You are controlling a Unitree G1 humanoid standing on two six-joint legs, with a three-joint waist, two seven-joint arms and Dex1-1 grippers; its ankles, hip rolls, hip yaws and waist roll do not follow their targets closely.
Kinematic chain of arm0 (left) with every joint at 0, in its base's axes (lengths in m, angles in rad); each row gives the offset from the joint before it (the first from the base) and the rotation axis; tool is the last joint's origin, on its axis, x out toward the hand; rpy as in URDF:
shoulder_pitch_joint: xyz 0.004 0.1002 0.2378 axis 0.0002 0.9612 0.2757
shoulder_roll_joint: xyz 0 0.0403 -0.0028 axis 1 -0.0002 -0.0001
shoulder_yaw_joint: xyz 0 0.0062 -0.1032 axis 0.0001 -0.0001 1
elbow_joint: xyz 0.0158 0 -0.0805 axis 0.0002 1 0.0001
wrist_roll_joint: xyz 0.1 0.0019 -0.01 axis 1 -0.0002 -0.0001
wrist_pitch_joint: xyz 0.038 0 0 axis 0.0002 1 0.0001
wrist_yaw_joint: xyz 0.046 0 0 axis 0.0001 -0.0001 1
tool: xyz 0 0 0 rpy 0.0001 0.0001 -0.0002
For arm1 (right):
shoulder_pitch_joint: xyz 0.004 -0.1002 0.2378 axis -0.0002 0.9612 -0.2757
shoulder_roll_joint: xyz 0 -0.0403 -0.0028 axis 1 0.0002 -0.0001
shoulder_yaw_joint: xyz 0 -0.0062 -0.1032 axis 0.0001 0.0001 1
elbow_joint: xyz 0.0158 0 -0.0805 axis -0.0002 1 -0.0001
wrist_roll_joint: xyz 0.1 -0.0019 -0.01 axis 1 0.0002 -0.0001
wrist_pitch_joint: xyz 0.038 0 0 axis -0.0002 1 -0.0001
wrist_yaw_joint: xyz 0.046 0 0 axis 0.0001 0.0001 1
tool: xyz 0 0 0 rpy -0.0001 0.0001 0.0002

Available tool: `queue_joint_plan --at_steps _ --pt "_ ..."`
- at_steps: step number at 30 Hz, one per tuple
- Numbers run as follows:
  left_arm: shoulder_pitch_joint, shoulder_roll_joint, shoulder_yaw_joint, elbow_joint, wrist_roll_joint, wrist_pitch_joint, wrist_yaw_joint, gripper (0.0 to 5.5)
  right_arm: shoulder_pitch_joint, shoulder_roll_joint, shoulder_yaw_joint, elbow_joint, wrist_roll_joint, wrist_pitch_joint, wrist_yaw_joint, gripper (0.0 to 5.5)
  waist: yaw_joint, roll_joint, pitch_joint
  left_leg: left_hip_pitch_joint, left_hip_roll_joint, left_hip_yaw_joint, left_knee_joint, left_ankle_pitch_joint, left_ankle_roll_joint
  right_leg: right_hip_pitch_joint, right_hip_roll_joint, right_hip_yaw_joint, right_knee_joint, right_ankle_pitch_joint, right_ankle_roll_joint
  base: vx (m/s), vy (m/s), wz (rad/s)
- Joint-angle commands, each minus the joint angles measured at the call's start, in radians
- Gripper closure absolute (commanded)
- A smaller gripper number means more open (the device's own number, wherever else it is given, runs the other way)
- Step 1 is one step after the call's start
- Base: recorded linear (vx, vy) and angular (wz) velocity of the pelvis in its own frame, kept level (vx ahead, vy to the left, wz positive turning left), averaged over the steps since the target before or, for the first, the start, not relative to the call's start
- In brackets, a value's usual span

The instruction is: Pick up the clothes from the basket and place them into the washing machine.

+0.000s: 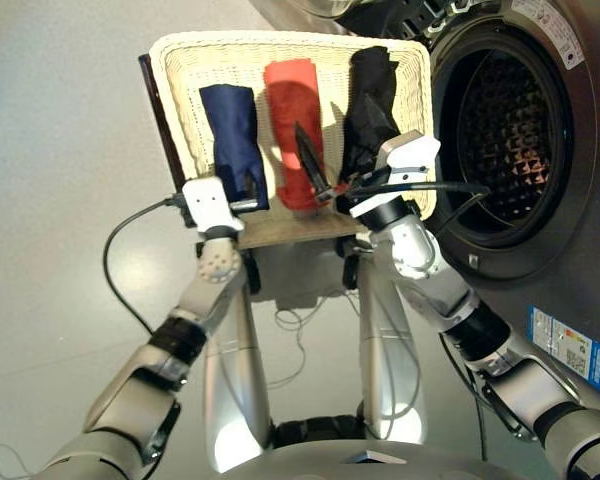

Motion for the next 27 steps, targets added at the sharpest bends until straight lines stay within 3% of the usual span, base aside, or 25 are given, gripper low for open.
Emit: queue_joint_plan --at_steps 1,6,7,8,9,18,19,22,27 --pt "0.057 -0.023 -0.006 -0.032 -0.007 -0.015 -0.039 0.00 -0.021 -0.054 -0.034 -0.106 -0.053 -0.037 0.011 0.00 0.031 0.104 -0.011 0.056 -0.012 0.011 -0.038 -0.018 -0.003 0.008 -0.017 -0.019 0.008 -0.012 0.005 0.000 0.000 0.000" --pt "0.071 -0.029 0.010 -0.031 -0.011 -0.016 -0.041 0.00 -0.009 -0.065 -0.037 -0.114 -0.054 -0.033 0.017 0.00 0.037 0.108 -0.011 0.068 -0.016 0.014 -0.050 -0.015 -0.001 0.022 -0.017 -0.019 -0.004 -0.012 0.003 0.018 0.002 0.006" --pt "-0.038 -0.141 -0.027 0.255 0.021 0.034 0.001 0.00 -0.017 -0.035 0.003 -0.079 -0.051 -0.034 0.031 0.00 0.026 0.090 -0.011 0.108 -0.012 0.014 -0.040 -0.049 -0.007 0.053 -0.017 -0.014 0.012 -0.048 0.007 0.000 0.000 0.000" --pt "-0.060 -0.144 -0.024 0.265 0.020 0.028 0.000 0.00 -0.033 -0.040 -0.001 -0.078 -0.051 -0.036 0.032 0.00 0.024 0.091 -0.011 0.080 -0.014 0.018 -0.056 -0.011 -0.002 0.026 -0.018 -0.014 -0.006 -0.012 0.002 0.000 0.000 0.000" --pt "-0.099 -0.145 -0.022 0.293 0.041 0.010 0.025 0.00 -0.048 -0.028 0.012 -0.058 -0.051 -0.031 0.005 0.00 0.022 0.085 -0.011 0.087 -0.012 0.020 -0.055 -0.014 -0.003 0.029 -0.015 -0.011 -0.004 -0.013 0.001 -0.084 0.008 0.077" --pt "-0.271 -0.187 -0.021 0.458 0.065 0.009 0.099 0.00 -0.067 -0.025 0.034 -0.074 -0.018 -0.044 0.006 0.00 0.003 0.072 -0.011 0.120 -0.008 0.027 -0.065 -0.011 -0.007 0.055 -0.014 0.001 -0.012 -0.010 0.006 0.000 0.000 0.000" --pt "-0.177 -0.125 0.012 0.317 0.103 -0.015 0.095 0.00 -0.032 -0.043 0.004 -0.098 -0.011 -0.058 0.007 0.00 0.012 0.085 -0.011 0.119 -0.010 0.027 -0.064 -0.010 -0.007 0.055 -0.016 0.000 -0.012 -0.008 0.008 0.000 0.000 0.000" --pt "0.011 -0.037 0.042 -0.050 0.145 -0.021 0.102 0.00 0.007 -0.077 -0.034 -0.128 -0.050 -0.050 -0.001 0.00 0.027 0.106 -0.011 0.118 -0.014 0.022 -0.070 -0.010 -0.004 0.057 -0.016 -0.002 -0.014 -0.008 0.005 0.000 0.000 0.000" --pt "0.057 -0.005 0.098 -0.253 0.237 -0.063 0.105 0.00 0.000 -0.086 -0.074 -0.175 -0.039 -0.069 -0.002 0.00 0.032 0.101 -0.011 0.114 -0.016 0.019 -0.067 -0.019 -0.004 0.056 -0.012 -0.006 -0.018 -0.013 0.003 0.000 0.000 0.000"
